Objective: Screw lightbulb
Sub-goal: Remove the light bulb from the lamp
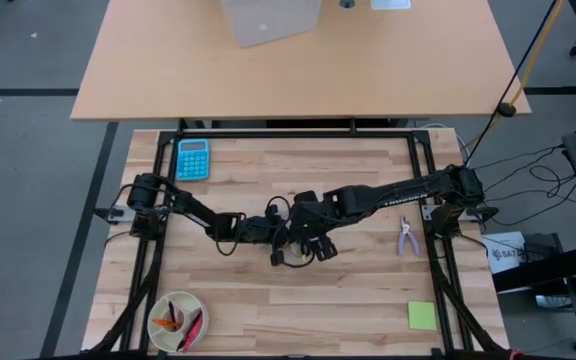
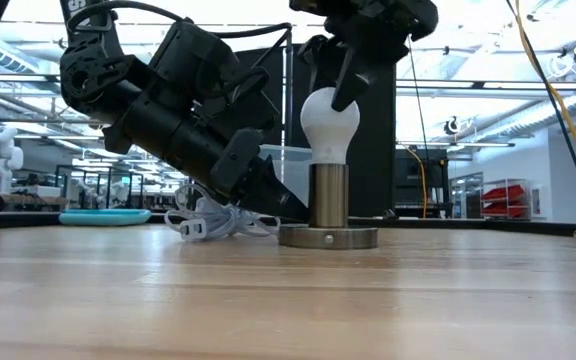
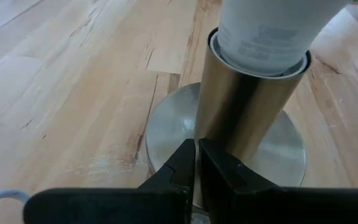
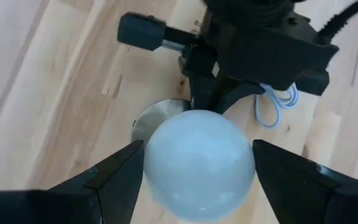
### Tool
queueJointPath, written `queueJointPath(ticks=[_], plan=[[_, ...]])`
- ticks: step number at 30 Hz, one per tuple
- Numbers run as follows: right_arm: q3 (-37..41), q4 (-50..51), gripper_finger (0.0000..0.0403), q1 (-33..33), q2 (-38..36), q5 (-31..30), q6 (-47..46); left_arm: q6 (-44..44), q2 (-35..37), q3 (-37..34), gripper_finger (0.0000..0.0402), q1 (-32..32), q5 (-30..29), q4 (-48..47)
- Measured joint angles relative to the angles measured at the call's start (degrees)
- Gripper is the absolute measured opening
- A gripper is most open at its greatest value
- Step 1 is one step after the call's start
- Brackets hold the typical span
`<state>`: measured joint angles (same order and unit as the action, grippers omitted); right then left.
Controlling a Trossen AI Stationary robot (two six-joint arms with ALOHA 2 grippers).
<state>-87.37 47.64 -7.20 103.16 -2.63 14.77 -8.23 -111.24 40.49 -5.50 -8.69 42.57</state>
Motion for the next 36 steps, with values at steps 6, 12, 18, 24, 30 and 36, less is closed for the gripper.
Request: queueJointPath(ticks=[6, 12, 18, 24, 30, 36], plan=[[-2.8, -0.6, 0.0299, 0.0, 0.0, 0.0, -11.9, 0.0, 0.0, 0.0, 0.0028, 0.0, 0.0, -0.1], [-3.2, -0.8, 0.0304, -0.2, 0.0, -0.3, -25.5, -0.3, 0.0, 0.0, 0.0028, 0.0, 0.0, -0.1], [-3.2, 1.4, 0.0305, -0.3, 0.0, -4.0, -38.8, -0.5, 0.0, 0.0, 0.0028, 0.0, -0.1, 0.0], [-3.3, 4.0, 0.0305, -0.3, 0.0, -4.8, -46.6, -0.8, 0.0, 0.0, 0.0028, 0.1, -0.1, 0.0], [-3.4, 3.3, 0.0305, -0.3, 1.9, -4.3, -51.6, -0.8, 0.0, 0.0, 0.0028, 0.1, -0.3, 0.0], [-3.4, 3.7, 0.0298, -0.3, 4.2, -2.7, -55.1, -0.9, 0.0, 0.0, 0.0028, 0.1, -0.3, 0.3]])
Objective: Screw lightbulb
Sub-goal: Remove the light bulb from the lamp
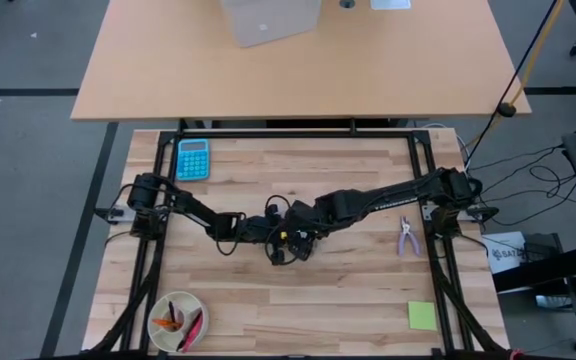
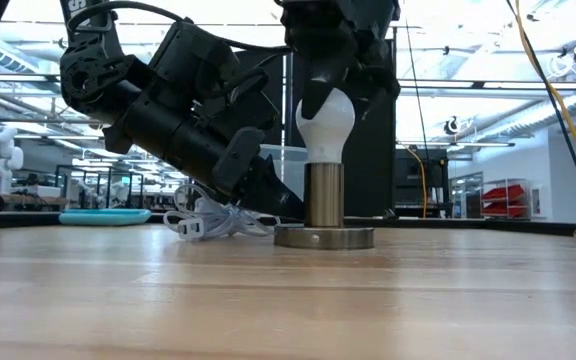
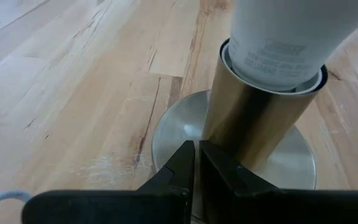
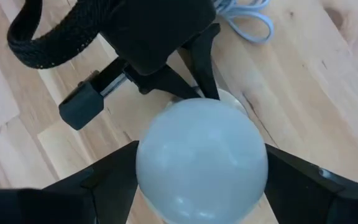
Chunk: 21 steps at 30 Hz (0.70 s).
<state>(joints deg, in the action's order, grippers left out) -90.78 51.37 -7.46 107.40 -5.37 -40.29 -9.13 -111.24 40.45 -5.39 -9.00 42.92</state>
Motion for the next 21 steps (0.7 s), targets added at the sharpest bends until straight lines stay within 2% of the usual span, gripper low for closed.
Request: queueJointPath(ticks=[4, 11, 21], plan=[[0.0, -0.2, 0.0287, 0.0, 0.0, 0.8, 1.4, 0.0, 0.0, 0.0, 0.0028, 0.0, 0.0, 0.0], [0.0, -0.3, 0.0276, 0.0, -0.1, 1.3, 12.4, 0.0, 0.0, 0.0, 0.0028, 0.0, 0.0, 0.0], [0.0, -0.6, 0.028, 0.0, -0.2, 2.0, 40.8, -0.1, 0.0, 0.0, 0.0028, 0.0, 0.6, 0.1]])
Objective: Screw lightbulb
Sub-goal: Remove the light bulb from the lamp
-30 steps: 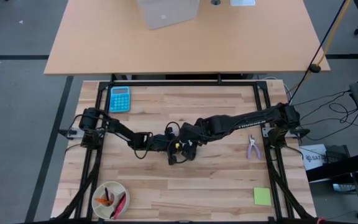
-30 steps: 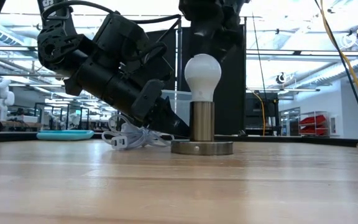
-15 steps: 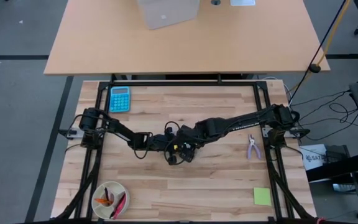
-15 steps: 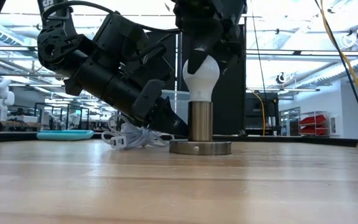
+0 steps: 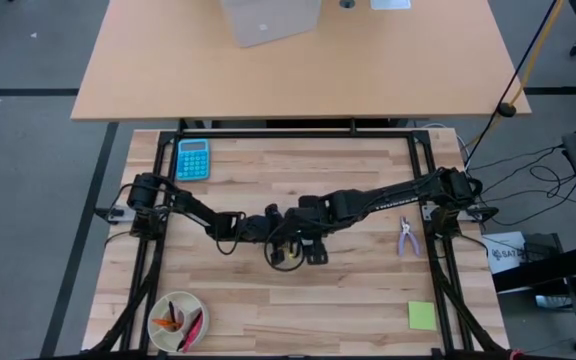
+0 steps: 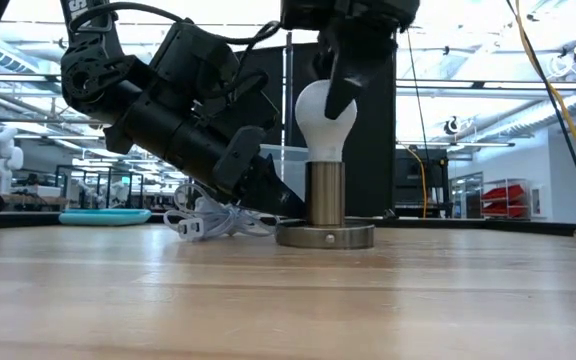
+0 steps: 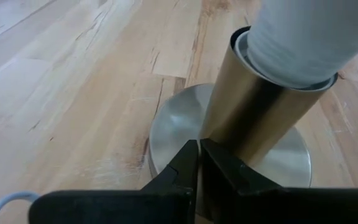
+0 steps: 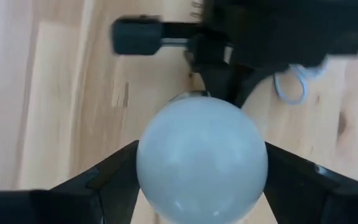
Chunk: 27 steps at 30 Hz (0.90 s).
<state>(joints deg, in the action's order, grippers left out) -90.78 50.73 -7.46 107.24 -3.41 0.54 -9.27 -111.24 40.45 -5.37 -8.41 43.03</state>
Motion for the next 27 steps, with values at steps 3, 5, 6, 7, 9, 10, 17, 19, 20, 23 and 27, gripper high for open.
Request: queueJointPath(ticks=[3, 5, 6, 7, 9, 10, 17, 19, 20, 23, 27], plan=[[0.0, -0.1, 0.0281, 0.0, 0.0, 0.2, 9.2, -0.1, 0.0, 0.0, 0.0028, 0.0, 0.1, 0.0], [0.0, -0.5, 0.0282, 0.0, 0.0, 0.2, 14.9, -0.6, 0.0, 0.0, 0.0028, 0.0, 0.2, 0.1], [0.0, -0.7, 0.0282, 0.0, 0.0, 0.2, 17.1, -1.0, 0.0, 0.0, 0.0028, 0.0, 0.3, 0.2], [0.0, -0.9, 0.0282, 0.0, 0.0, 0.1, 19.1, -1.0, 0.0, 0.0, 0.0028, 0.0, 0.2, 0.2], [0.0, -1.7, 0.0283, 0.0, 0.0, 0.0, 20.9, -1.1, 0.0, 0.0, 0.0028, 0.0, 0.3, 0.2], [0.1, -2.0, 0.0284, 0.0, 0.0, -0.2, 21.2, -1.2, 0.0, 0.0, 0.0028, 0.0, 0.3, 0.1], [0.0, -4.6, 0.0314, 0.1, 0.0, -2.5, 8.5, -0.6, 0.0, 0.1, 0.0028, 0.0, 0.9, -0.5], [0.0, -4.5, 0.0324, 0.1, 0.0, -2.2, 3.3, -0.7, 0.0, 0.1, 0.0028, 0.0, 0.9, -0.5], [0.0, -4.5, 0.0328, -0.1, 0.0, -2.0, 1.0, -0.7, 0.0, 0.1, 0.0028, 0.0, 0.9, -0.5], [0.0, -4.3, 0.0342, -0.7, 0.0, -1.6, -6.1, -0.8, 0.0, 0.1, 0.0028, 0.0, 0.9, -0.5], [0.0, -4.2, 0.0354, -1.3, 0.0, -1.5, -17.7, -0.9, 0.0, 0.1, 0.0028, 0.0, 0.9, -0.5]])
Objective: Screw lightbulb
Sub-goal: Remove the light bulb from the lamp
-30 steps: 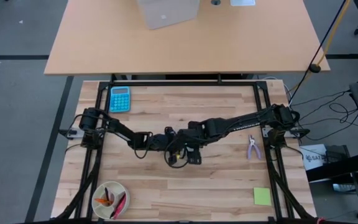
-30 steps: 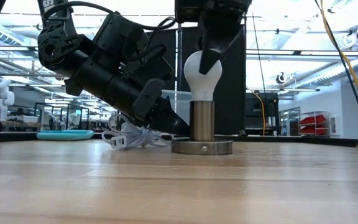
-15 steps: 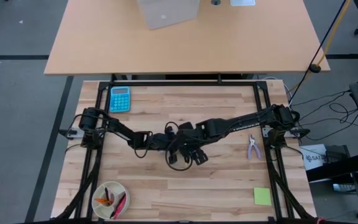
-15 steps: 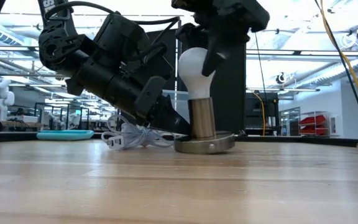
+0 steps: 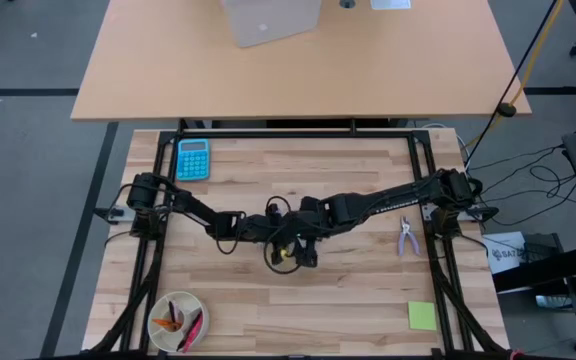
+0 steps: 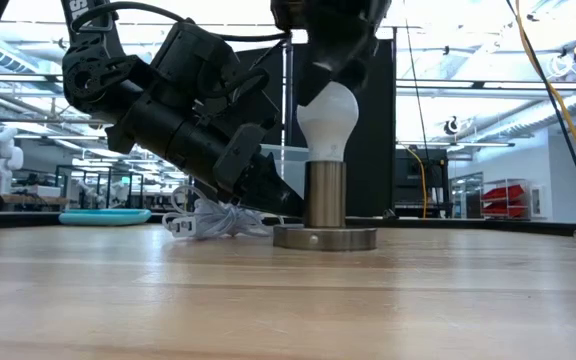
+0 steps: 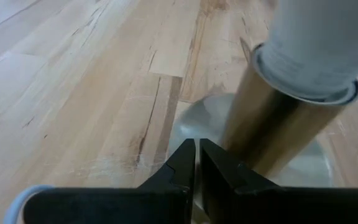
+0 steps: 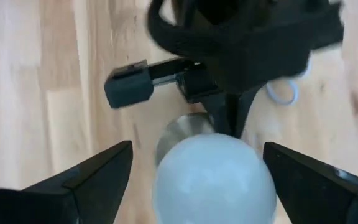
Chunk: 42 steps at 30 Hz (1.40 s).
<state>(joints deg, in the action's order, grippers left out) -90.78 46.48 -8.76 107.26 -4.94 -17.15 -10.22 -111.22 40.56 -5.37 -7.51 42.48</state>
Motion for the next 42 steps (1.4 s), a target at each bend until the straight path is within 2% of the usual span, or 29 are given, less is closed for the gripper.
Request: queueJointPath(ticks=[5, 12, 17, 25, 33, 42], plan=[[0.0, 0.4, 0.0356, 0.2, 0.0, 0.1, -15.6, -0.5, 0.0, 0.0, 0.0028, 0.0, 0.0, 0.0], [0.0, 2.1, 0.0357, 1.6, 0.0, 0.0, -27.6, -0.5, 0.0, 0.0, 0.0028, 0.0, -0.1, 0.0], [0.0, 5.6, 0.0354, 2.5, 0.0, 0.6, -32.7, -0.3, 0.0, 0.0, 0.0028, 0.0, -0.5, -0.1], [0.0, 5.8, 0.0347, 2.5, 0.0, 0.8, -32.9, -0.2, 0.0, -0.1, 0.0028, 0.0, -0.5, -0.1], [0.0, 5.7, 0.0266, 2.6, 0.0, 2.1, -30.2, -0.2, 0.0, -0.1, 0.0028, 0.0, -0.4, -0.1], [0.0, 5.9, 0.0266, 2.8, 0.0, 2.5, -20.6, 0.0, 0.0, -0.1, 0.0028, 0.0, -0.4, -0.8]])
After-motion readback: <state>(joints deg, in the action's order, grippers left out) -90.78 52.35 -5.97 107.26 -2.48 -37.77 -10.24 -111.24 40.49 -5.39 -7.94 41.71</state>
